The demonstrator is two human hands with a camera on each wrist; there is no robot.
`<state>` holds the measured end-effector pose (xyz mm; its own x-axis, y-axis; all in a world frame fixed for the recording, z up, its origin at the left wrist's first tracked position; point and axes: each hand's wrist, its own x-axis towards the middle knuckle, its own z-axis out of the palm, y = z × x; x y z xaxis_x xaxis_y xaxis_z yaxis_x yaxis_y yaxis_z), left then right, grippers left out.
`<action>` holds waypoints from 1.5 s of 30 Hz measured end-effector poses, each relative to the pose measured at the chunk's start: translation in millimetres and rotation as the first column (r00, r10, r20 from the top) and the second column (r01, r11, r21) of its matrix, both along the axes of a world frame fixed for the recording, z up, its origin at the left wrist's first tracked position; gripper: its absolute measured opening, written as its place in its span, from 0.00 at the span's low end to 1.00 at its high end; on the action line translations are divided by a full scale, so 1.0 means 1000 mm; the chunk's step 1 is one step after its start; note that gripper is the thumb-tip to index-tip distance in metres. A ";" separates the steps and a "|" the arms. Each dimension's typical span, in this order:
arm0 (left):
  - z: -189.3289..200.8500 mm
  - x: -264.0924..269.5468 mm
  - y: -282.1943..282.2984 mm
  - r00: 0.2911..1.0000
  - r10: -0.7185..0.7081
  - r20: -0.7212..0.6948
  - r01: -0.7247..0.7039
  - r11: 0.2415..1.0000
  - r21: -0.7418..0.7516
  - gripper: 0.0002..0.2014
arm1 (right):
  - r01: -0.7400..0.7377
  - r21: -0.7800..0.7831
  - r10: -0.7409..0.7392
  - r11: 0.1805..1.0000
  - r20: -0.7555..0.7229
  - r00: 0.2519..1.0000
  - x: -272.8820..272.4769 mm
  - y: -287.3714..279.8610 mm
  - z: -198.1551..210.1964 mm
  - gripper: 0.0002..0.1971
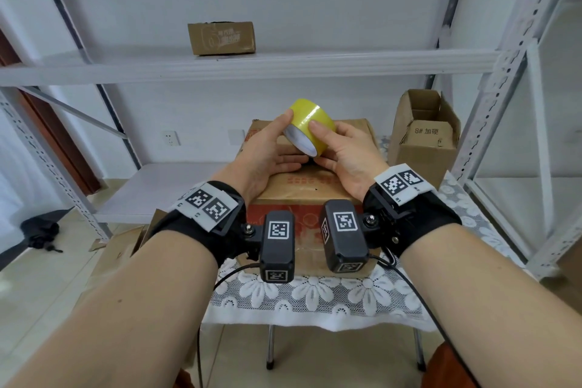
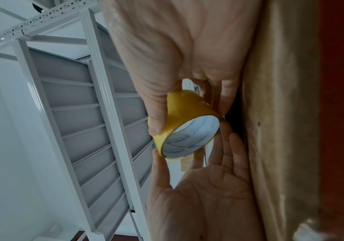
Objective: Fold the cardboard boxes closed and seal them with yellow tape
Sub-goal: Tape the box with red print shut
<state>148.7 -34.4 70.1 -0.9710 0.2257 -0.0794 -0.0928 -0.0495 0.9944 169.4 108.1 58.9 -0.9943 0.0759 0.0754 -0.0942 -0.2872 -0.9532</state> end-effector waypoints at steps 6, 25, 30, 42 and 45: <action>0.001 -0.002 -0.002 0.999 -0.012 0.048 0.010 0.999 0.038 0.33 | -0.054 -0.046 0.053 0.997 -0.022 0.998 0.001 0.001 -0.001 0.06; 0.001 0.001 0.001 1.000 -0.029 0.001 0.029 0.999 -0.025 0.28 | -0.050 -0.137 0.054 0.989 0.024 0.998 -0.001 0.002 -0.001 0.08; 0.001 0.001 -0.002 0.998 -0.056 0.013 0.056 0.998 0.007 0.28 | -0.034 -0.163 0.039 0.986 0.027 0.999 -0.001 0.003 -0.001 0.09; 0.000 0.000 -0.009 0.992 -0.129 0.016 0.127 0.987 0.095 0.27 | 0.013 -0.170 -0.005 0.985 0.049 0.999 0.000 0.004 0.000 0.10; -0.003 -0.001 -0.010 0.995 -0.095 -0.038 0.098 0.992 0.079 0.30 | 0.067 -0.146 -0.061 0.987 0.042 0.997 -0.001 0.005 0.000 0.11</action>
<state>147.3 -44.8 67.3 -0.9461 0.3230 -0.0245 -0.0674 -0.1224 0.9902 168.7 113.0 59.2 -0.9889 0.1469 0.0220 -0.0824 -0.4191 -0.9042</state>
